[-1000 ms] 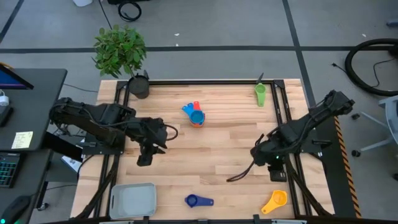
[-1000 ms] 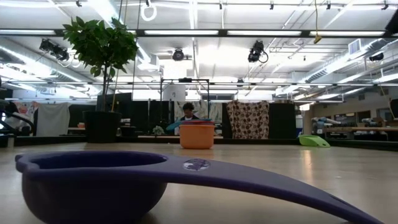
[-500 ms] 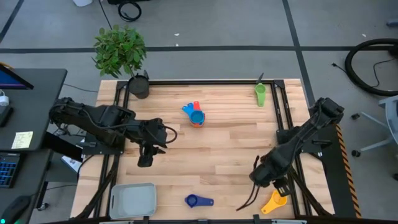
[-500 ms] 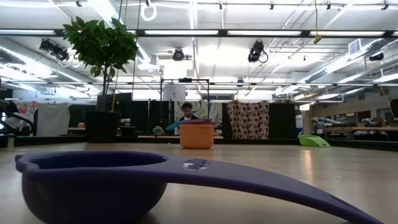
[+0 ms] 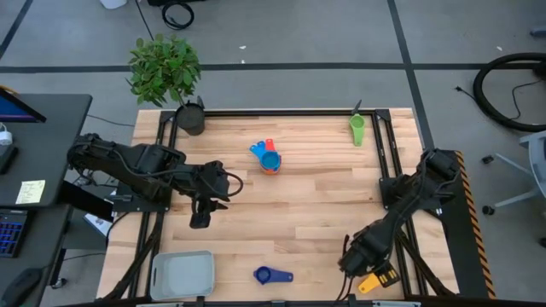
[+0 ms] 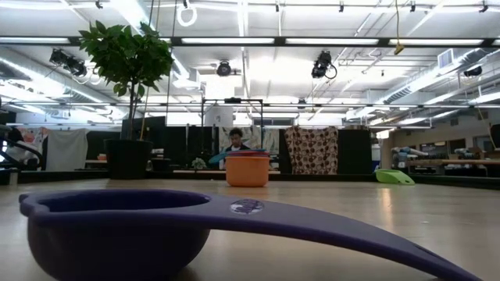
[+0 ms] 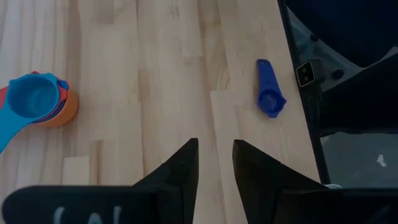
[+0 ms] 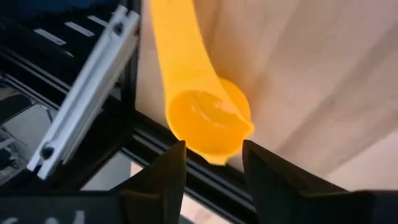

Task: Nest measuring cups in basket
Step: Stack the yellow measuring cup on top of the light blue measuring cup

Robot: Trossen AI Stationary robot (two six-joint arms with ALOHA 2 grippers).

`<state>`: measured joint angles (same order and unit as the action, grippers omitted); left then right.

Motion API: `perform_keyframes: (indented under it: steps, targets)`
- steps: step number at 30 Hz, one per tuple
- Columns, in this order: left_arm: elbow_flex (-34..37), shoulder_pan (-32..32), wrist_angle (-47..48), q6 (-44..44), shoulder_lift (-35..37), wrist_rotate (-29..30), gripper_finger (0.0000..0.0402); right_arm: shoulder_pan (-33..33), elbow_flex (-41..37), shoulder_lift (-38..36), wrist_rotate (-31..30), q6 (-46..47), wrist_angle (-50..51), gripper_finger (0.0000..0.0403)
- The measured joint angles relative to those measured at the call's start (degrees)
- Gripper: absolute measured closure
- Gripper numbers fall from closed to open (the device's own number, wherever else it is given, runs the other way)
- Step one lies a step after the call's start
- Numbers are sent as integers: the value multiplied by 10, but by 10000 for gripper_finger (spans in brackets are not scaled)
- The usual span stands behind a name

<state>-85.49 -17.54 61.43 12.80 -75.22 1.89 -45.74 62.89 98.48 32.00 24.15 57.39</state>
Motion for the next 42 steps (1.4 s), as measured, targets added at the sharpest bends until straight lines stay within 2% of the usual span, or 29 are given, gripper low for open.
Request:
perform_keyframes:
  steps: [8,15,23,30,34,39,42]
  targets:
    - [0,0,-1,-1,0,0,299,-19,0,-1,-39,12,-3,245]
    - [0,0,-4,-1,0,0,299,-23,-44,-1,-31,81,-50,245]
    - [0,0,-4,1,0,0,299,-23,-88,-1,-32,88,-80,245]
    - [0,0,-4,5,0,0,299,-29,-132,-1,-24,126,-160,250]
    - [0,0,-4,12,0,0,299,-32,-145,-1,-38,153,-186,283]
    - [0,0,-4,16,0,0,299,-33,-148,-1,-51,170,-197,374]
    - [0,0,-4,16,0,0,299,-33,-148,-1,-65,197,-202,386]
